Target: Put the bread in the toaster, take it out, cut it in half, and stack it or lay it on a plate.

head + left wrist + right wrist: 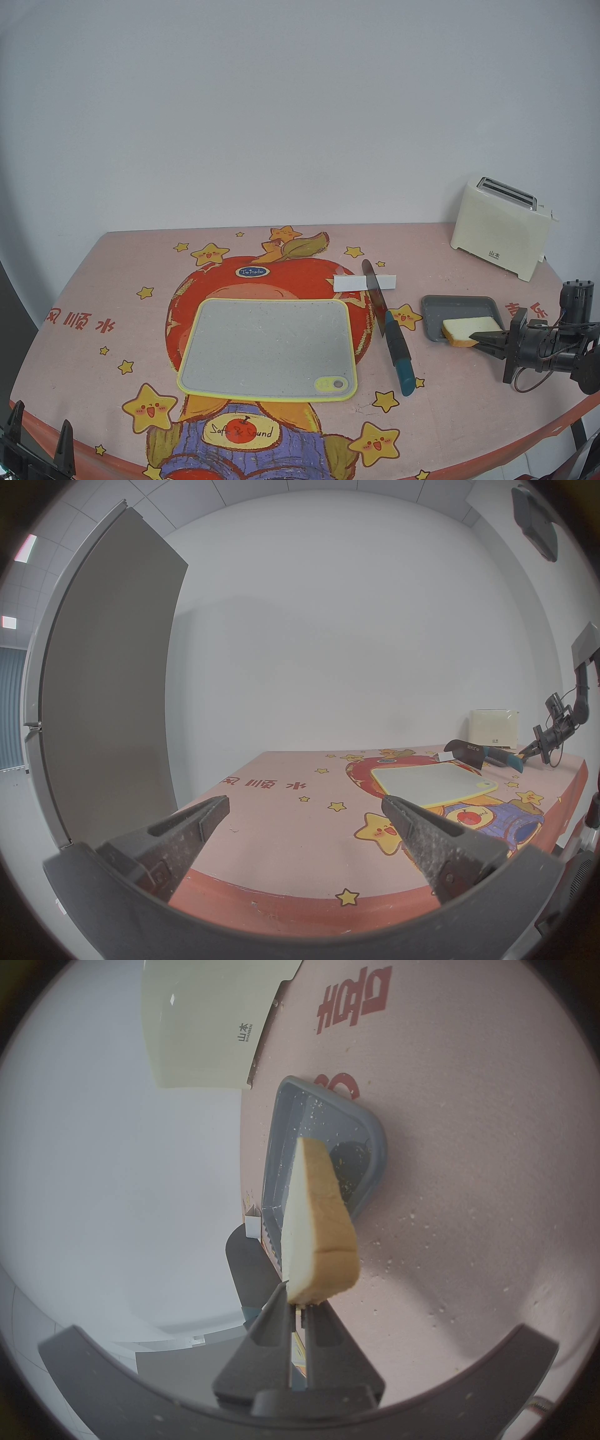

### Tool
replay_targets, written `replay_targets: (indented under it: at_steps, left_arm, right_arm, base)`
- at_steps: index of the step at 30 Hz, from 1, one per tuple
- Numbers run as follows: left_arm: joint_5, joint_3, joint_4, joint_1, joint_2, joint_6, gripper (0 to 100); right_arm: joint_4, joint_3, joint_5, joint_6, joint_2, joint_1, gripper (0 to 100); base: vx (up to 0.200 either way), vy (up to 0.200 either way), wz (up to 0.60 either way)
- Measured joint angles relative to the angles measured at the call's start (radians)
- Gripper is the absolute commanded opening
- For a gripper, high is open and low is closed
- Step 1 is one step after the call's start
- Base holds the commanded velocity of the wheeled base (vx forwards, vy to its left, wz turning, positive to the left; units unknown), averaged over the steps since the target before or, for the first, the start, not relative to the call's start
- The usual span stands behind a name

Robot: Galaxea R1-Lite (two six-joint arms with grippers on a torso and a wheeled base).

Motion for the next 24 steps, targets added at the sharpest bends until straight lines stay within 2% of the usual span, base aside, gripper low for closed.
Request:
replay_targets:
  at_steps: [13, 24]
  left_arm:
    - [0.000, 0.000, 0.000, 0.000, 0.000, 0.000, 100]
    - [0.000, 0.000, 0.000, 0.000, 0.000, 0.000, 100]
  right_arm:
    - [0.001, -0.027, 0.001, 0.000, -0.061, -0.005, 0]
    - [0.080, -0.133, 0.016, 0.009, -0.167, 0.004, 0]
  base:
    - [0.000, 0.000, 0.00]
    - [0.000, 0.000, 0.00]
